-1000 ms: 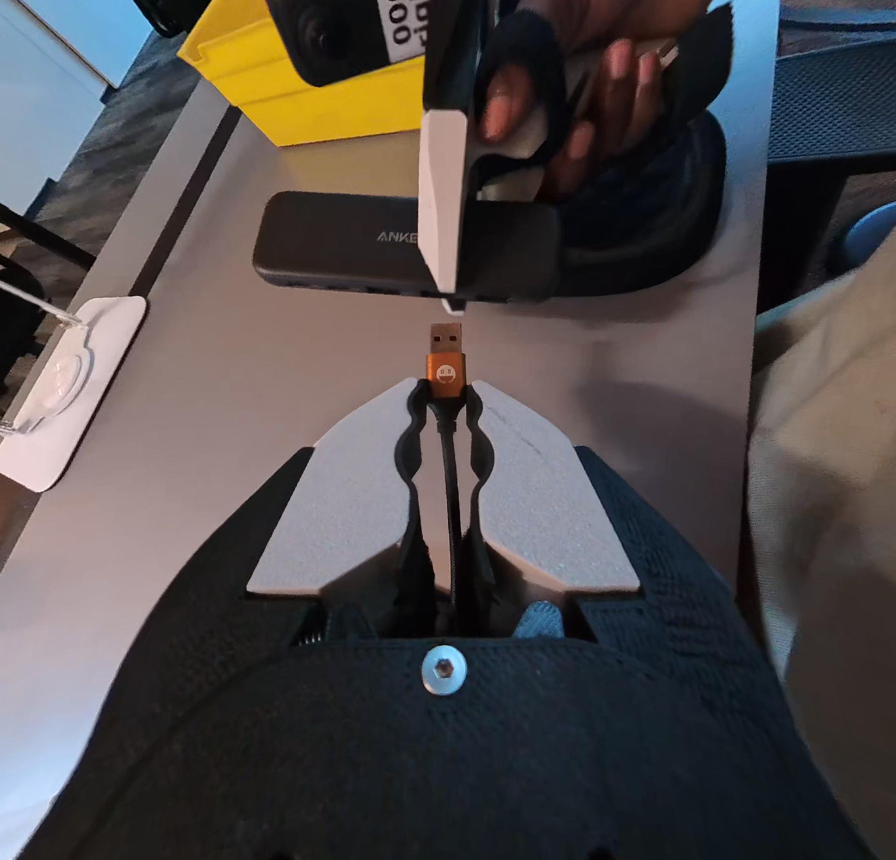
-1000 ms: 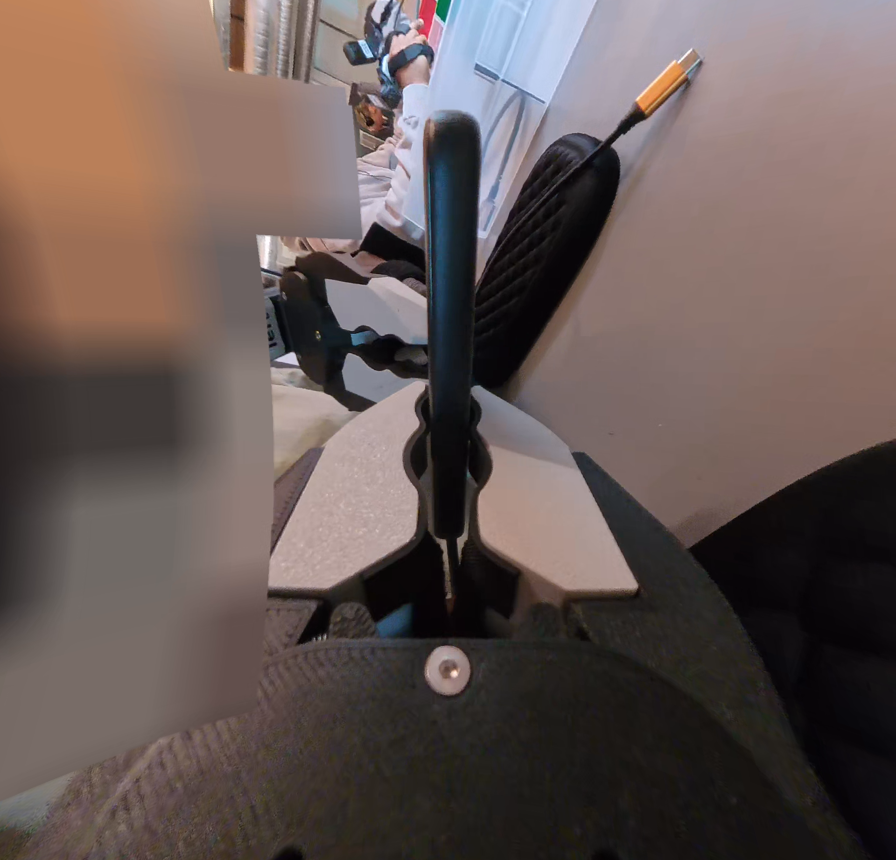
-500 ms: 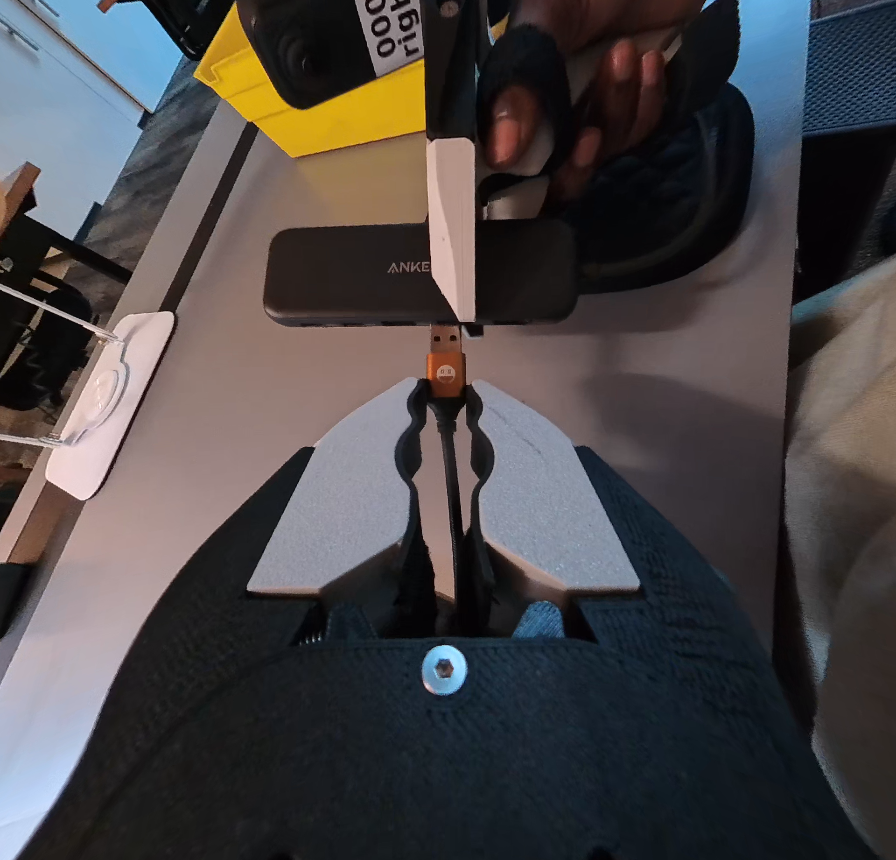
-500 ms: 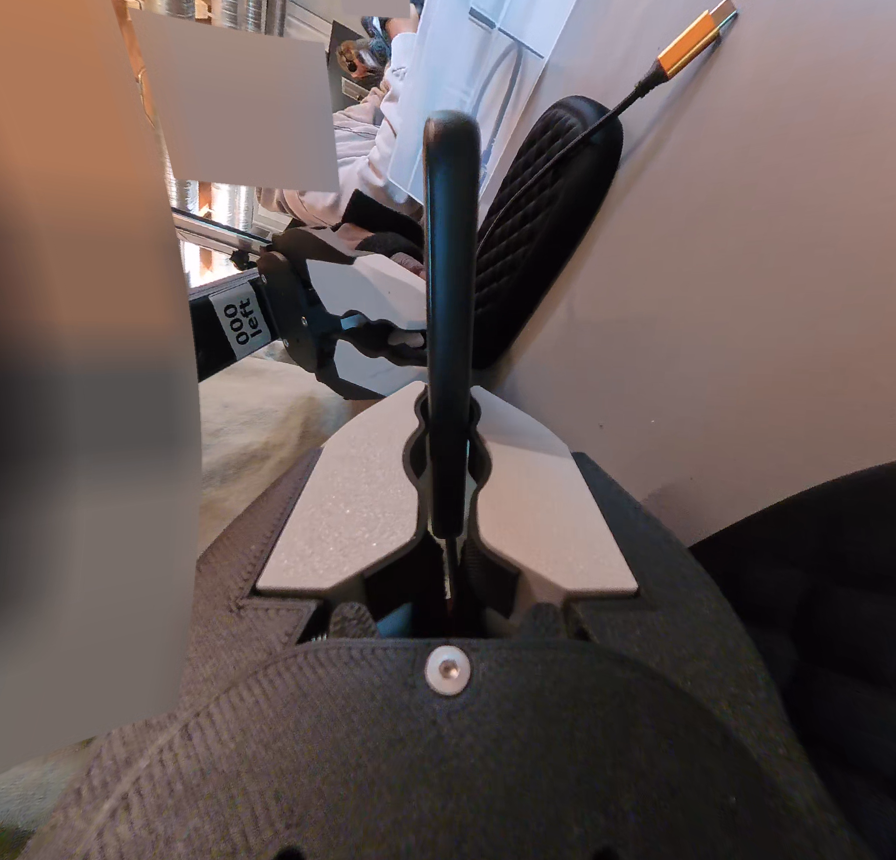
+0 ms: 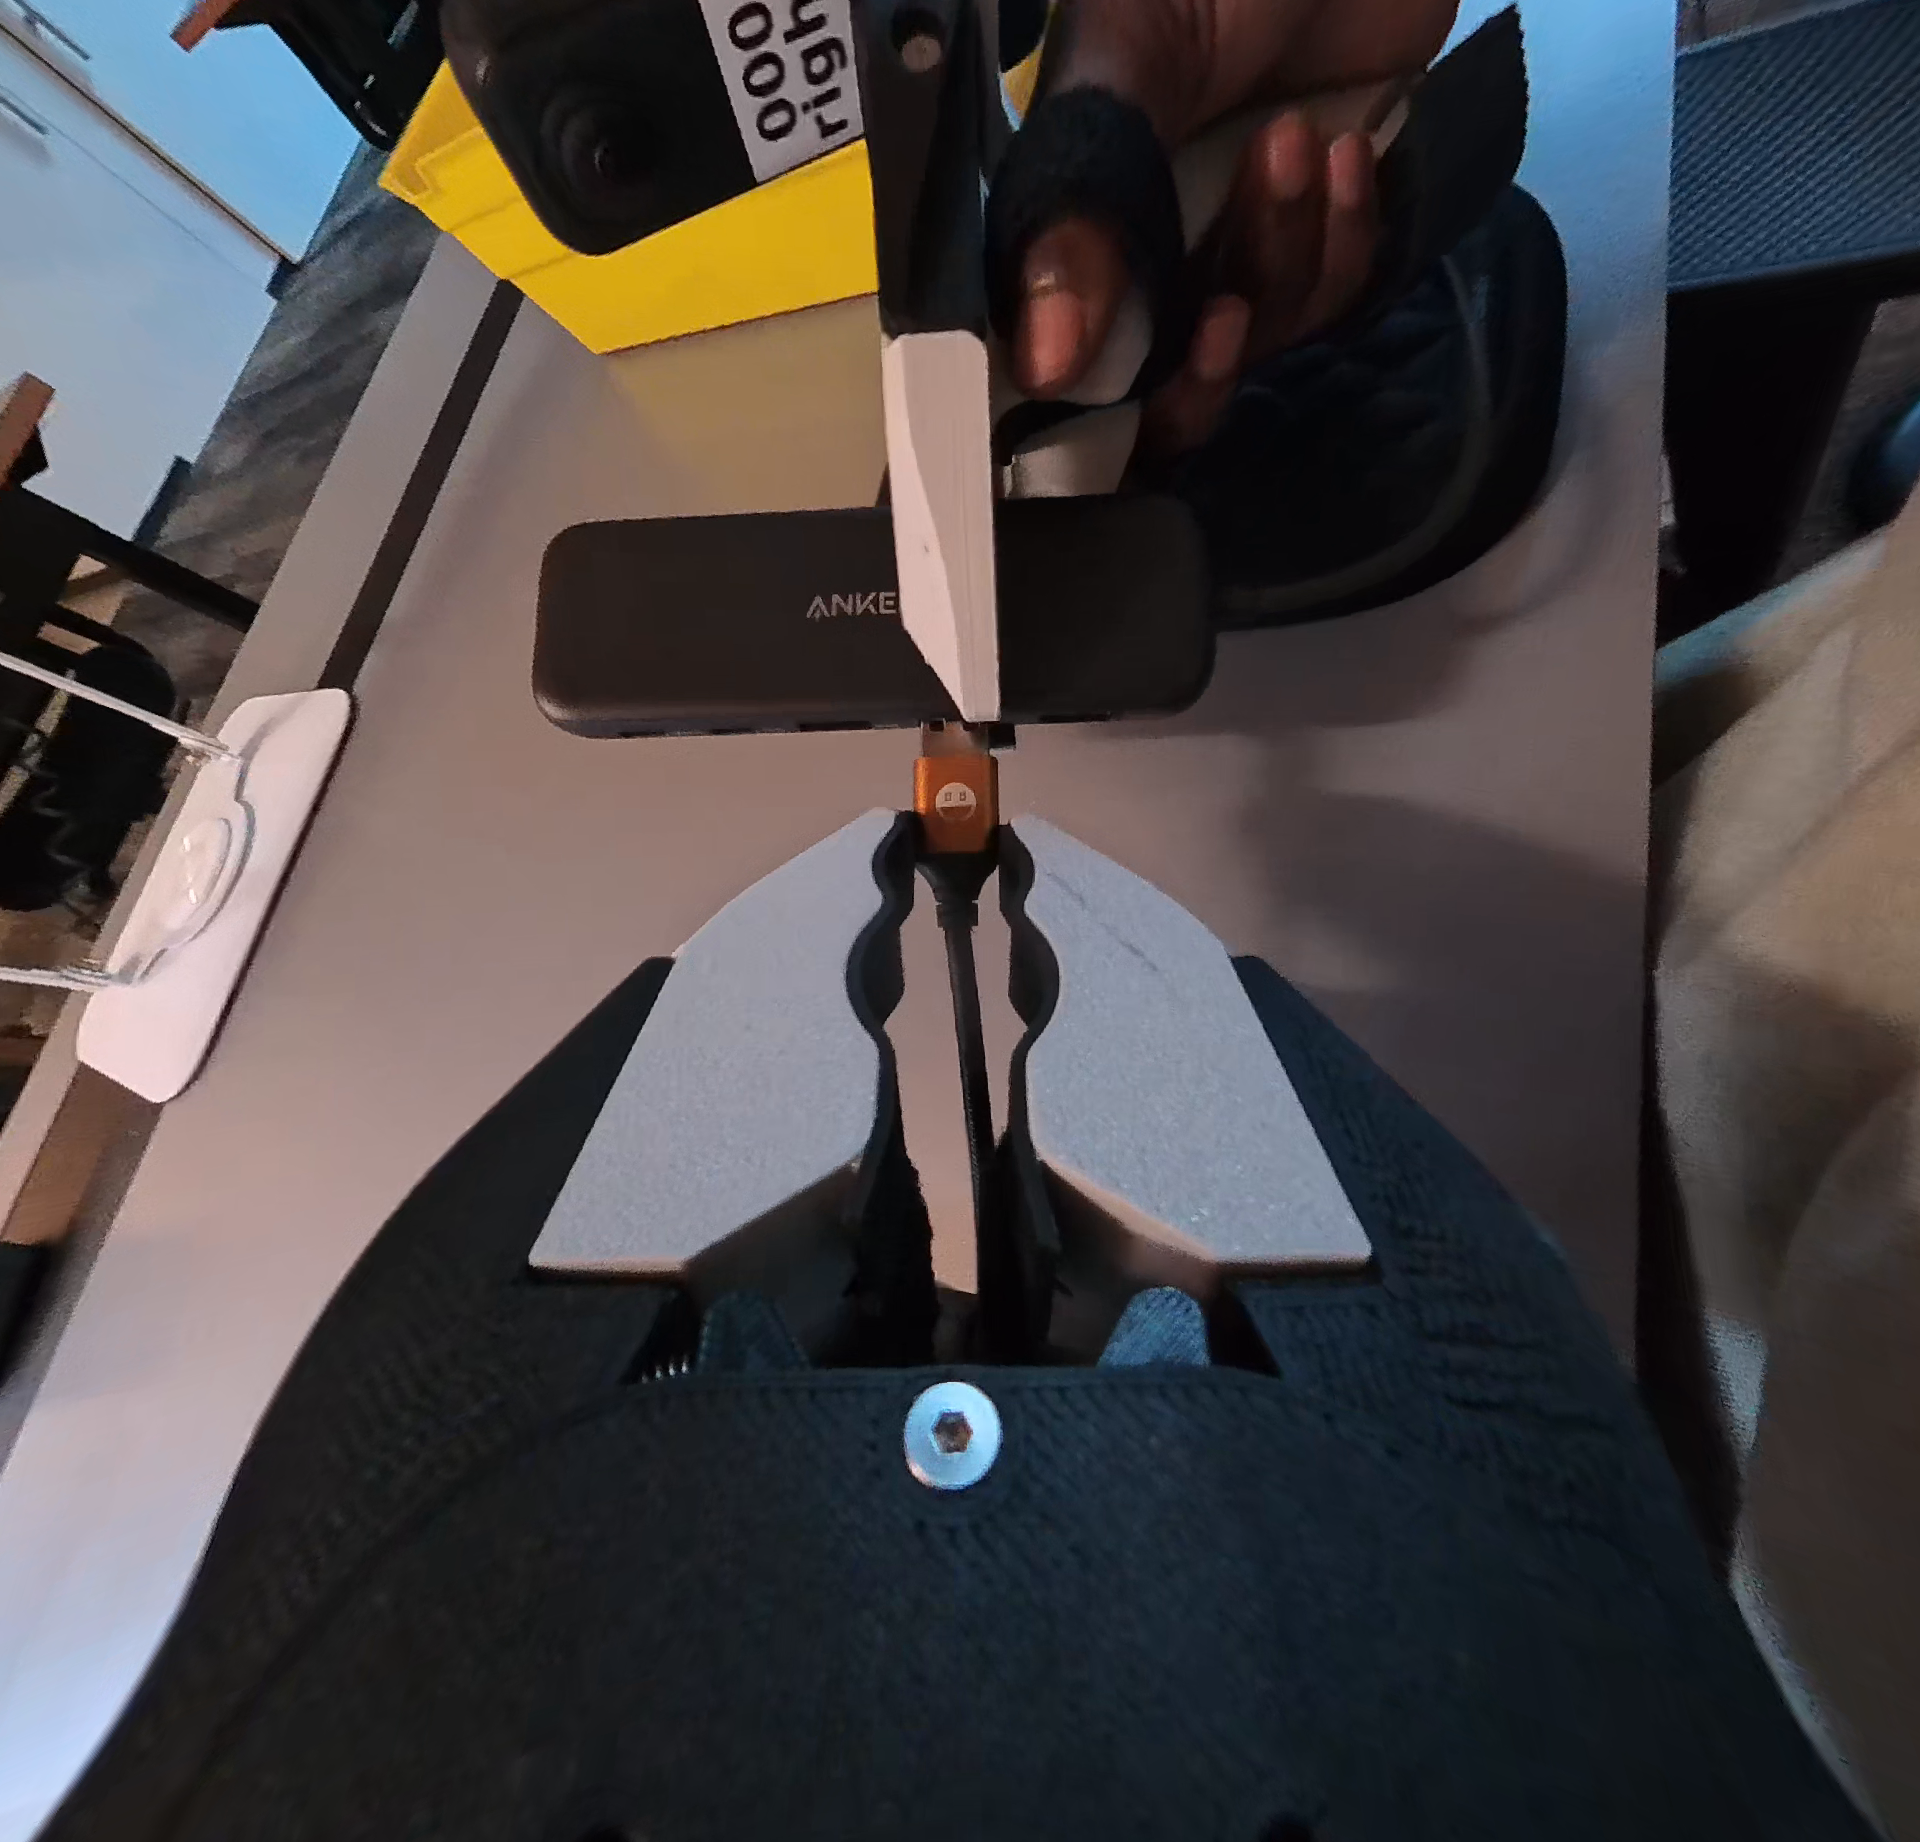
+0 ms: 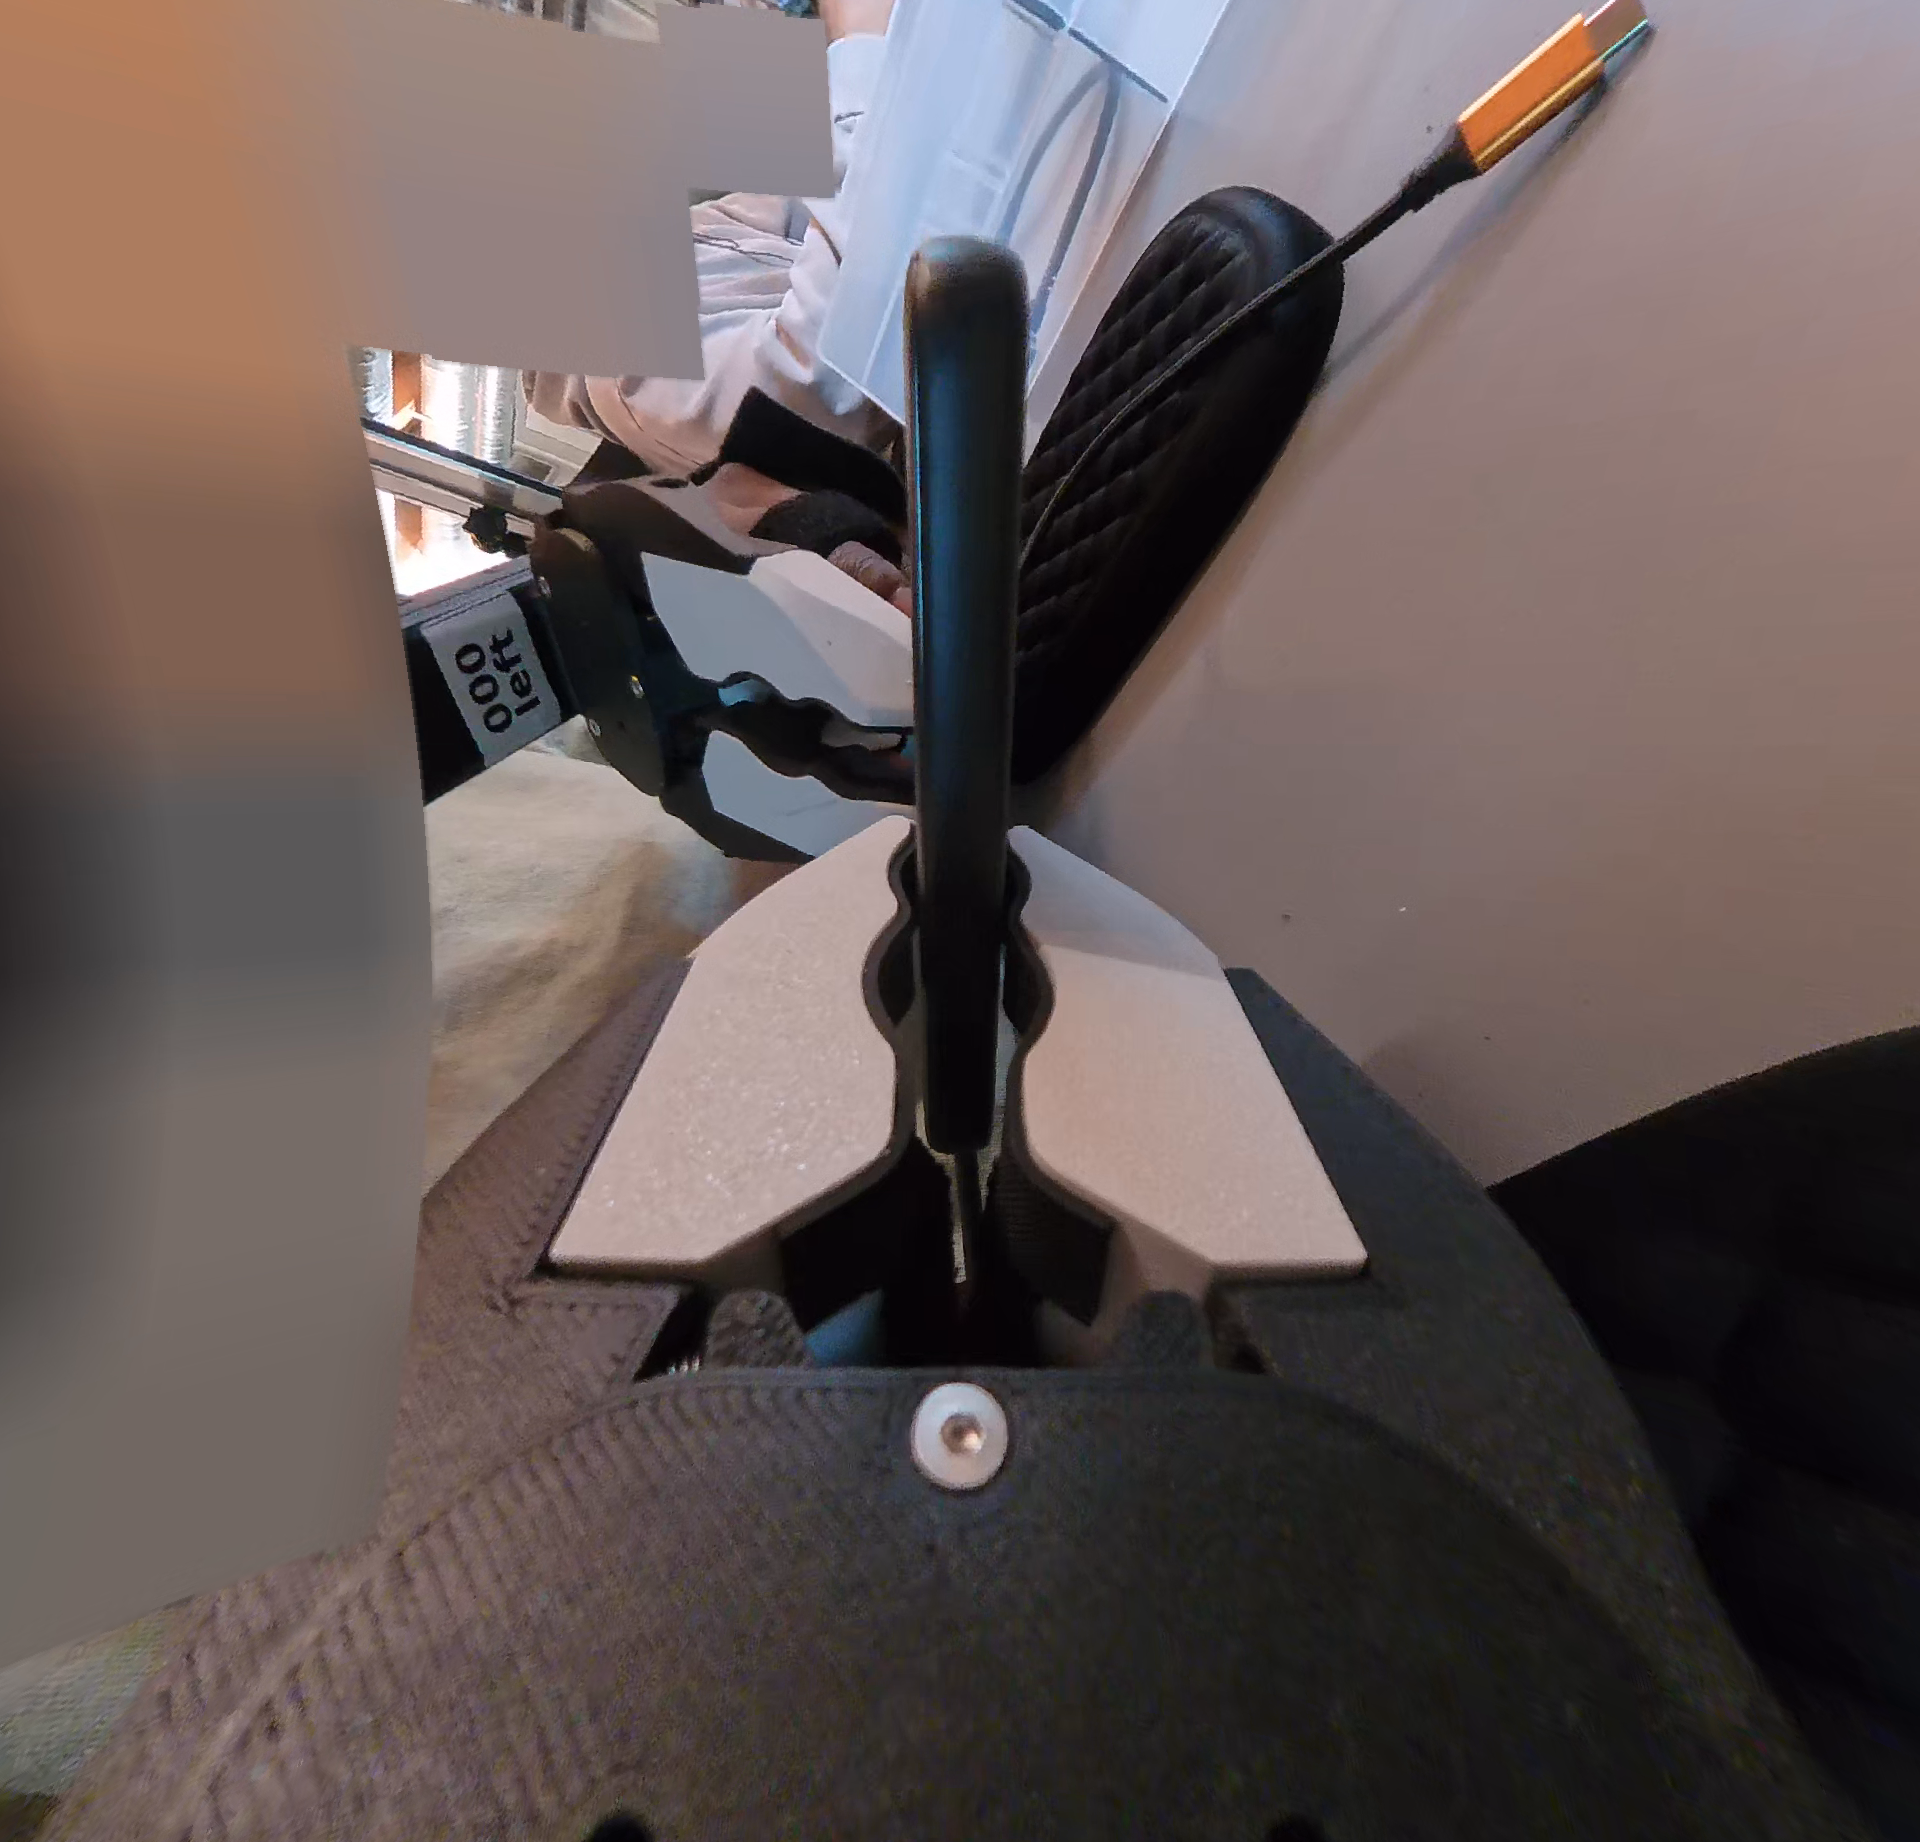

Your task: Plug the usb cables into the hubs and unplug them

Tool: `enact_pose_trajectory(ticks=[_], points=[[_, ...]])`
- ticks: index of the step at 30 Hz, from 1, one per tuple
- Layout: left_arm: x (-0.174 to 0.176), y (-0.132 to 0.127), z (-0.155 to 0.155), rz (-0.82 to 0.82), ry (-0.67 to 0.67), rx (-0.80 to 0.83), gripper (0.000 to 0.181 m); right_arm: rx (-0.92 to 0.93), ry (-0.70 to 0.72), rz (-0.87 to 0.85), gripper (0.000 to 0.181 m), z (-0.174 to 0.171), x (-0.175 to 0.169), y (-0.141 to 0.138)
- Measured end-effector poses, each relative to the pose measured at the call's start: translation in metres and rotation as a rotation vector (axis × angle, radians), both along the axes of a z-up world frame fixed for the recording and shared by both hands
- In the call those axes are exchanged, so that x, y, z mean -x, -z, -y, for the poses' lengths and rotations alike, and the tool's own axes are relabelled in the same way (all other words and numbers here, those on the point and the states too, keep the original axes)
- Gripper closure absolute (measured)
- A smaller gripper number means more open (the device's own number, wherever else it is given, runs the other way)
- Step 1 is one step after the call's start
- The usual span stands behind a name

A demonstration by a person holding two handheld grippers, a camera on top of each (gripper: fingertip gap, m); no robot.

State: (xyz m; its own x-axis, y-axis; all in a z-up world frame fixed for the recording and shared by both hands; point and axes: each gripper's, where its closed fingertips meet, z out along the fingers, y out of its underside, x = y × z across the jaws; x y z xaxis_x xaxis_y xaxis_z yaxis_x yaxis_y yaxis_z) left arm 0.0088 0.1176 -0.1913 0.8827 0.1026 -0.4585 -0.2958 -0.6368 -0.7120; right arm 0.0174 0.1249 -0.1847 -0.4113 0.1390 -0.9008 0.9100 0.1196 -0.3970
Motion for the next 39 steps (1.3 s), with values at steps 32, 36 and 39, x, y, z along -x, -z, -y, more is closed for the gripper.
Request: enact_pose_trajectory(ticks=[32,36,39], points=[[0.02,-0.064,0.008,0.687,0.007,-0.675,0.14,-0.187,-0.147,-0.436,0.169,0.005,0.001,-0.012],[0.014,-0.062,-0.013,0.816,0.107,-0.688,0.146,-0.264,-0.234,-0.533,0.169,0.008,-0.004,-0.007],[0.01,-0.065,-0.016,0.805,0.175,-0.735,0.168,-0.284,-0.256,-0.622,0.169,0.006,-0.005,-0.007]])
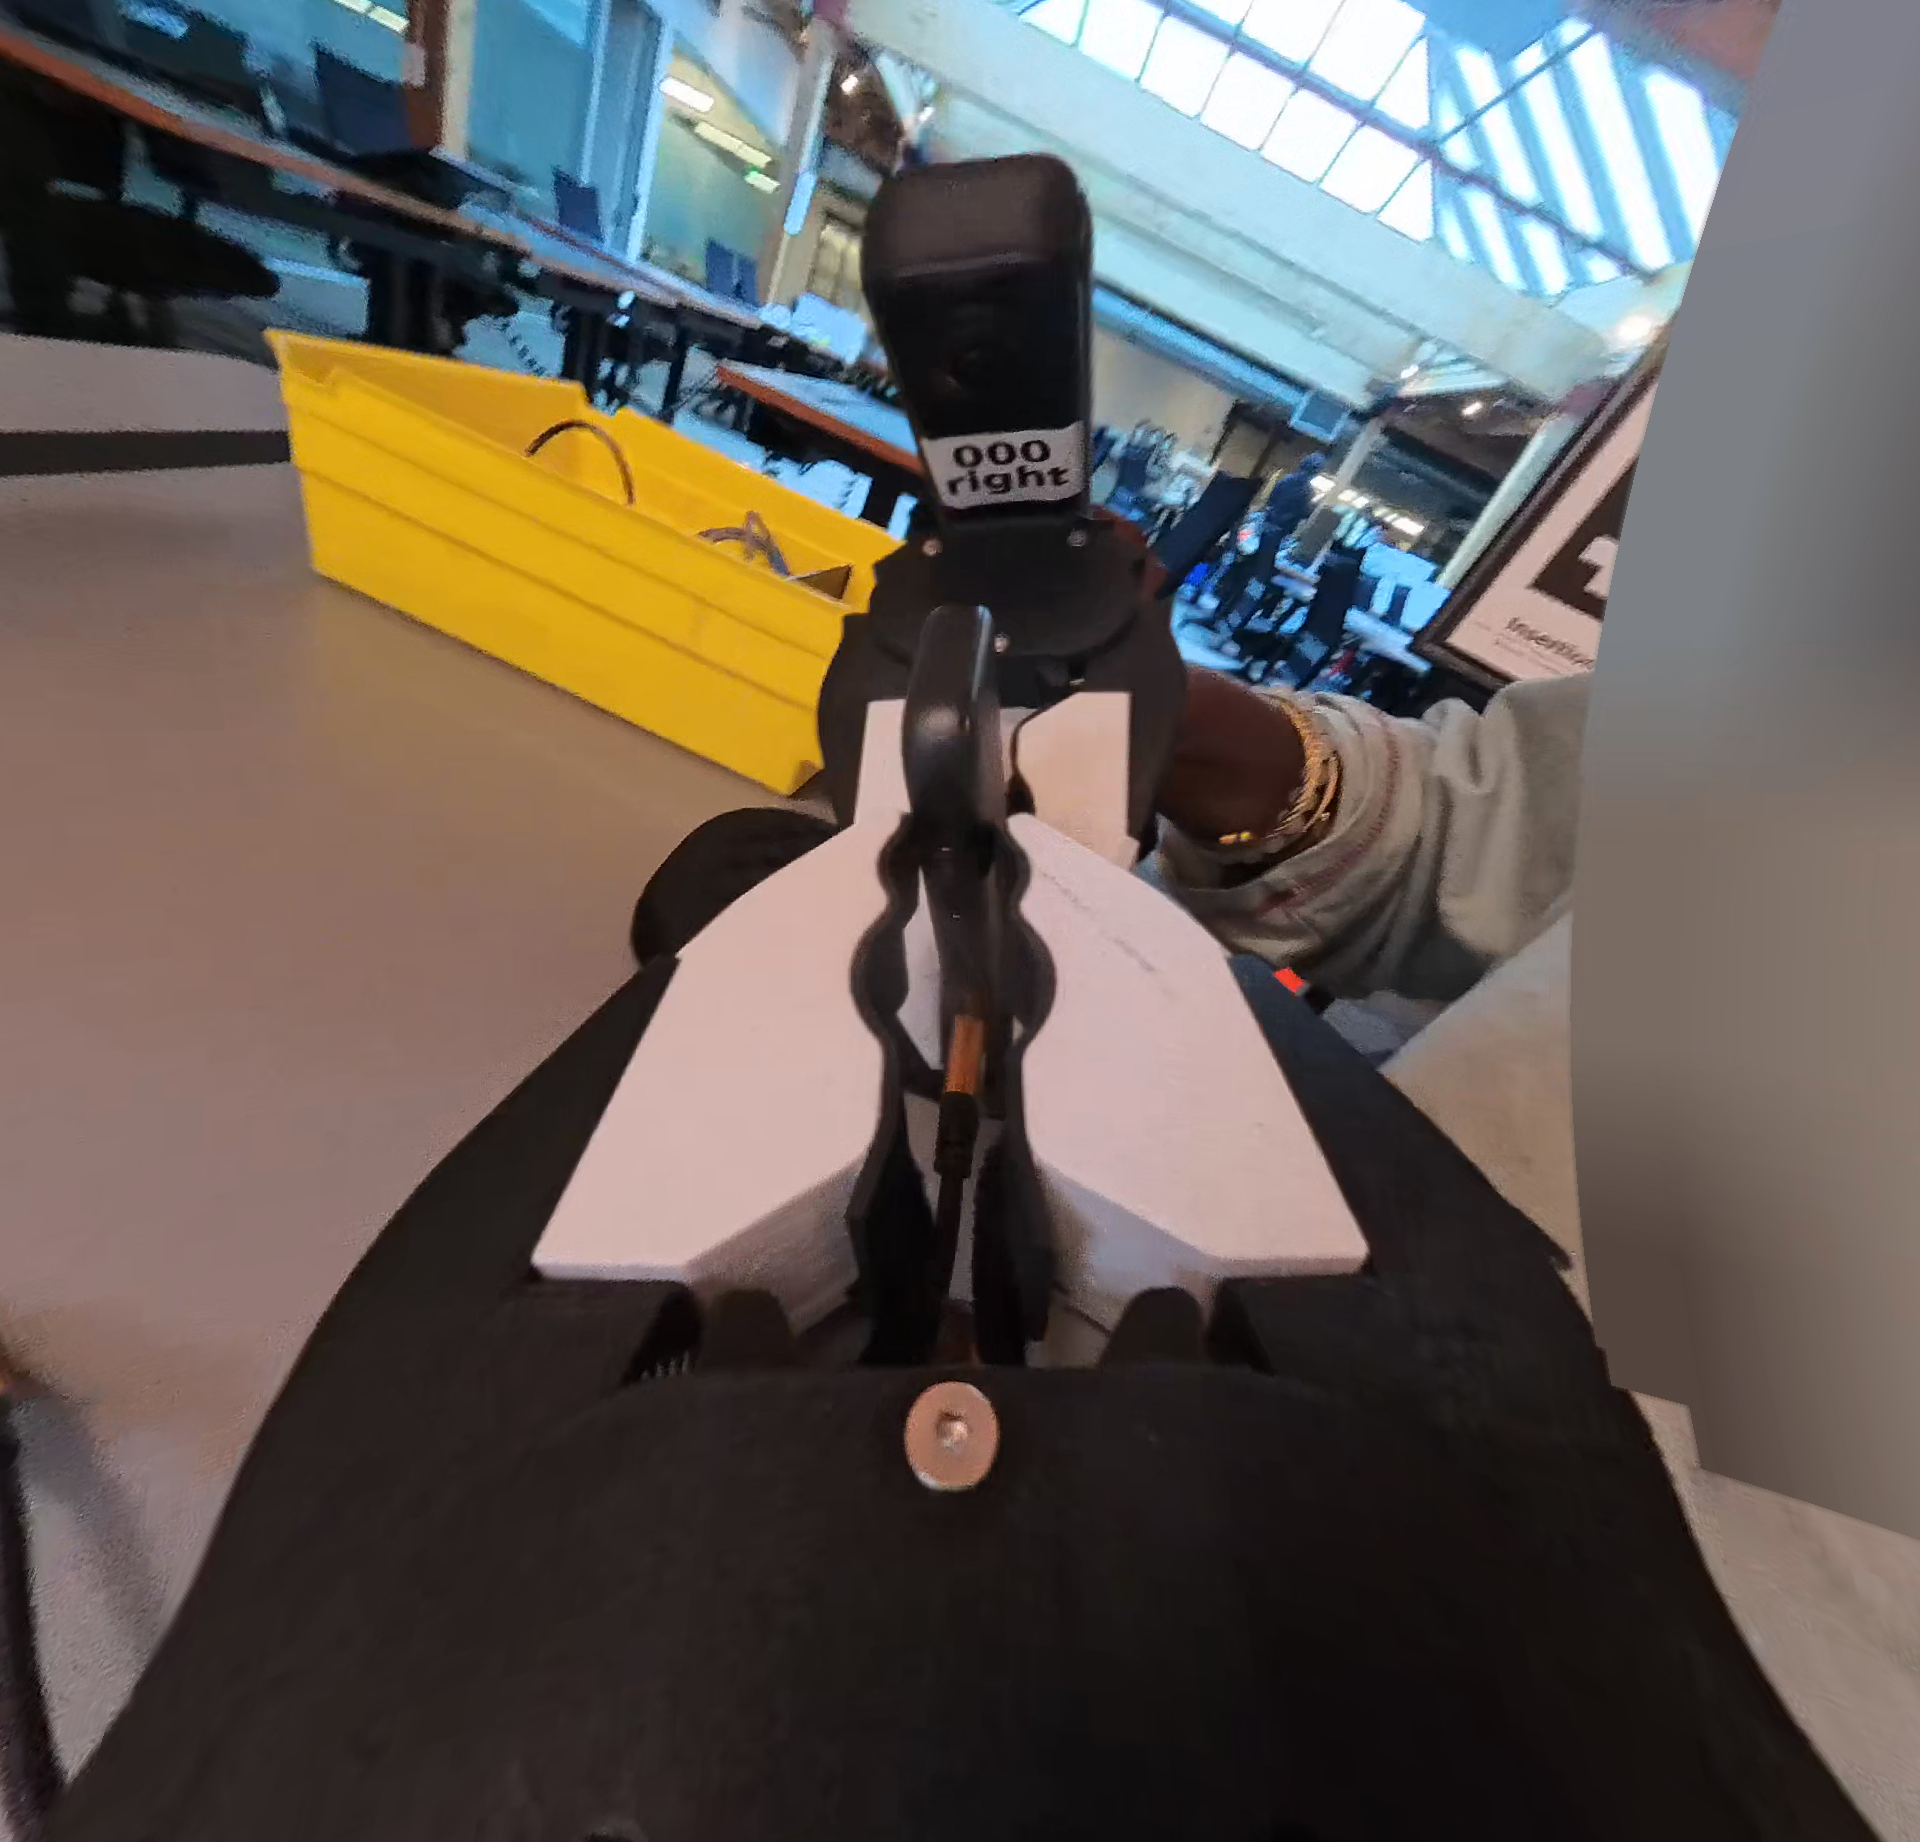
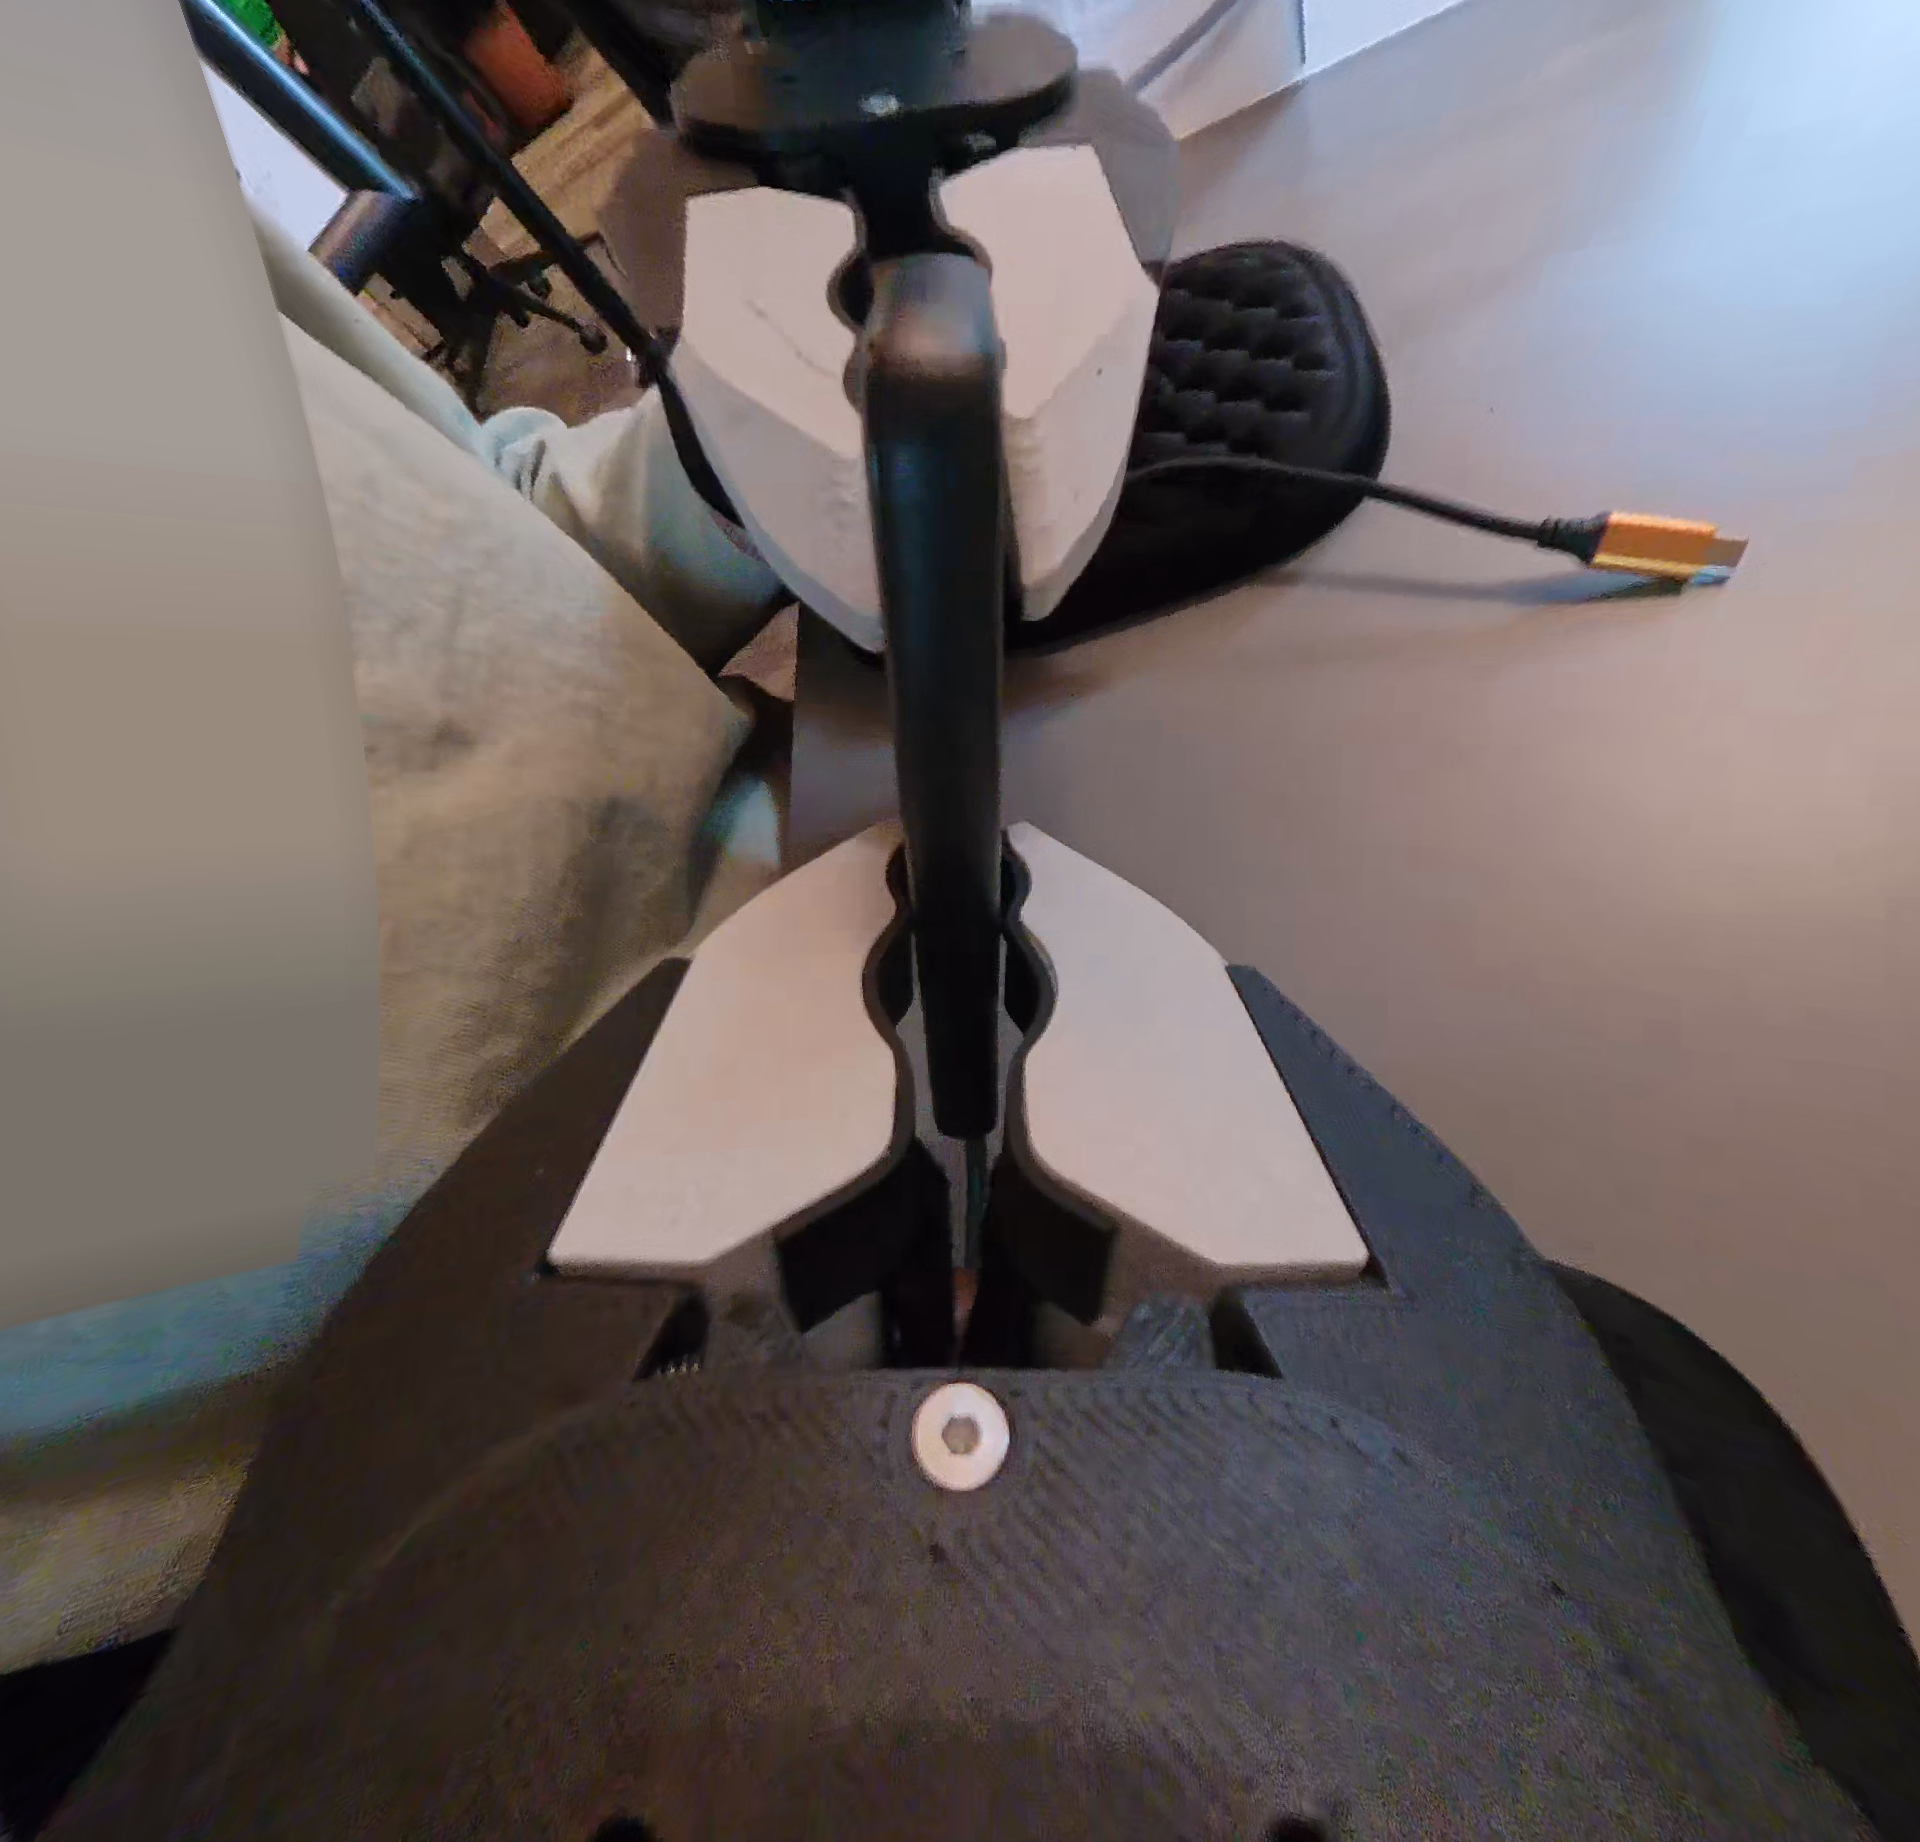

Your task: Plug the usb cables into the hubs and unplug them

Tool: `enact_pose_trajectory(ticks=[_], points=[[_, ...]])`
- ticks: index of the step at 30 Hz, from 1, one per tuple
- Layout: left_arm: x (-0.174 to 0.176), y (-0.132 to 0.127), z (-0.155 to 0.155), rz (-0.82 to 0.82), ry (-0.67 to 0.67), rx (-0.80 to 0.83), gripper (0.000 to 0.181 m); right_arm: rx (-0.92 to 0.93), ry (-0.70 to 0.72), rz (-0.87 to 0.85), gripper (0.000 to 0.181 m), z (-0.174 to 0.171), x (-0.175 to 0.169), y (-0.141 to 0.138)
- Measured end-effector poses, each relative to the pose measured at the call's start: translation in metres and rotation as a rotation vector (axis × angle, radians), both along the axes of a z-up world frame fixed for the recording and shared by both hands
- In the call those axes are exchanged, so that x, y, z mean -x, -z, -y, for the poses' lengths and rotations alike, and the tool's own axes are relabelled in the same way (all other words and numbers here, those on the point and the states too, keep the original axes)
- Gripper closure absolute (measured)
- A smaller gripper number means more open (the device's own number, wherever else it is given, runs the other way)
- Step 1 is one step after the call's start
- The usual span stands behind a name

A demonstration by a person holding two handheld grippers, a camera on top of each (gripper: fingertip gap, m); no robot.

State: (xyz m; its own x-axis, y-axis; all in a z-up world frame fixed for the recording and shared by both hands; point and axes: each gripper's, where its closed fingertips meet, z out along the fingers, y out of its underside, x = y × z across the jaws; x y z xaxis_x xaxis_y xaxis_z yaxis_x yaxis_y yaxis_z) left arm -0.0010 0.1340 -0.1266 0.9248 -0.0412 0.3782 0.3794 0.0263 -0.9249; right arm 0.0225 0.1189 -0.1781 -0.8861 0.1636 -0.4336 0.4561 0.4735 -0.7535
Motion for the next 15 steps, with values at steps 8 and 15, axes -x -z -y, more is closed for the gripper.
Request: enact_pose_trajectory(ticks=[8,15], points=[[-0.001,0.0,0.004,-0.03,-0.008,-0.057,0.169,0.351,0.104,-0.061,0.163,-0.005,0.011,-0.027],[0.001,-0.006,0.01,-0.094,-0.065,-0.017,0.156,0.398,0.13,-0.098,0.17,-0.008,0.017,-0.027]])
